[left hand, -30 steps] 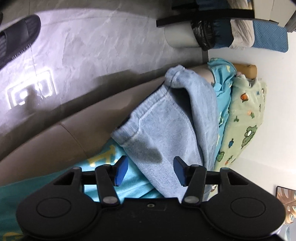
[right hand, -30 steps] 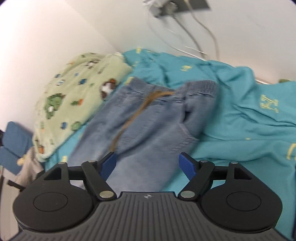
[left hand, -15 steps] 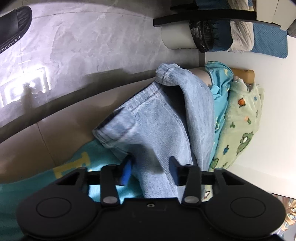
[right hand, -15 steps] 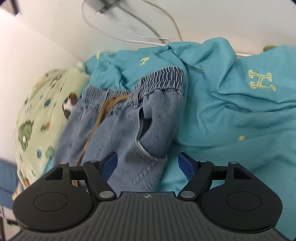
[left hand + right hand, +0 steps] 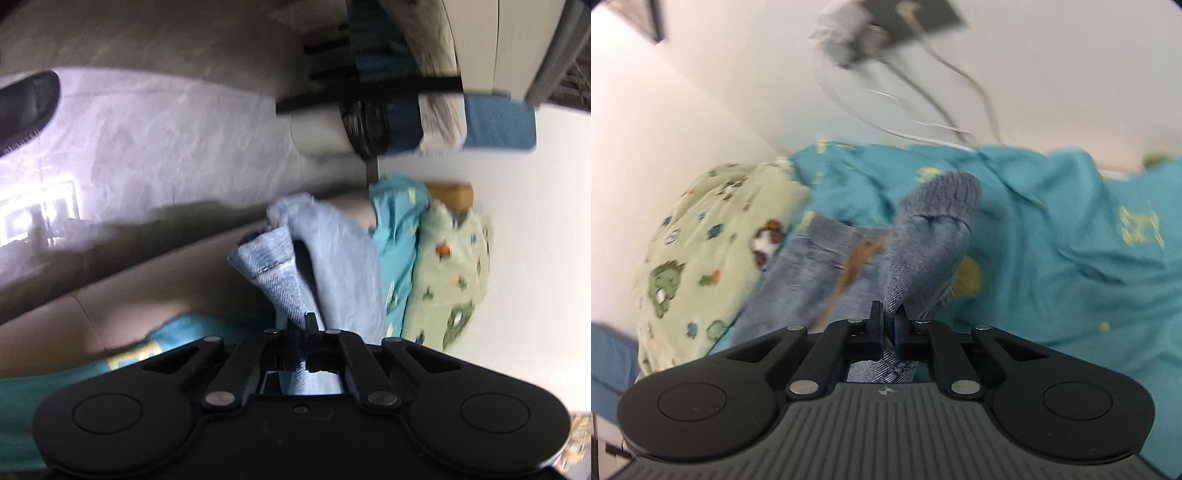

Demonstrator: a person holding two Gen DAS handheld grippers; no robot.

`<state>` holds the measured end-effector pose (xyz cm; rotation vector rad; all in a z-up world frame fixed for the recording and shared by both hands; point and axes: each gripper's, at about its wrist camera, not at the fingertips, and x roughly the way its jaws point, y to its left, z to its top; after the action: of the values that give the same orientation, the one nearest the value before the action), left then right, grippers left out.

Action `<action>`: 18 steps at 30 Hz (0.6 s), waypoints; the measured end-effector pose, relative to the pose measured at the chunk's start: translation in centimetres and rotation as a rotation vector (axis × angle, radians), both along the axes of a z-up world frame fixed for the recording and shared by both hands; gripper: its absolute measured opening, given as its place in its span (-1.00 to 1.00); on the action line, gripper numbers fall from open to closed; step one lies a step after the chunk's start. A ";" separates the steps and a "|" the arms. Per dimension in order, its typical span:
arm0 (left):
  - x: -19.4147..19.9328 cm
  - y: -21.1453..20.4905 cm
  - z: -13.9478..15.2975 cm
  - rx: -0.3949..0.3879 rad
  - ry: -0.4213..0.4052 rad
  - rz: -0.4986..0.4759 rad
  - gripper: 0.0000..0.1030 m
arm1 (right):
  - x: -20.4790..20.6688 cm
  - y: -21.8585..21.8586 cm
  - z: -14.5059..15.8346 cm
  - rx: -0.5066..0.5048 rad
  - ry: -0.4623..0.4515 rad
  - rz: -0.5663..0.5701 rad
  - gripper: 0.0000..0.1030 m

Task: Fold clothes
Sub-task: 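Lift the gripped jeans with both tools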

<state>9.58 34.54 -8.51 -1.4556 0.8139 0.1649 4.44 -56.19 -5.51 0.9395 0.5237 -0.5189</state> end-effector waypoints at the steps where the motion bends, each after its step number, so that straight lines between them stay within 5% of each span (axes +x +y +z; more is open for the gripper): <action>1: 0.7 0.2 0.6 0.008 -0.007 0.003 -0.98 | 0.7 0.3 1.1 -0.013 -0.007 0.012 -0.90; 10: 10.9 1.1 3.3 0.095 -0.007 0.023 -0.98 | 11.6 1.9 6.8 -0.121 -0.046 0.048 -0.90; 18: 21.2 0.0 1.8 0.180 0.023 -0.017 -0.98 | 22.4 2.1 4.6 -0.205 0.033 0.045 -0.91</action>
<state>30.78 34.52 -6.73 -1.2793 0.8092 0.2363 26.86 -54.05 -0.89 0.7236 0.5100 -0.5367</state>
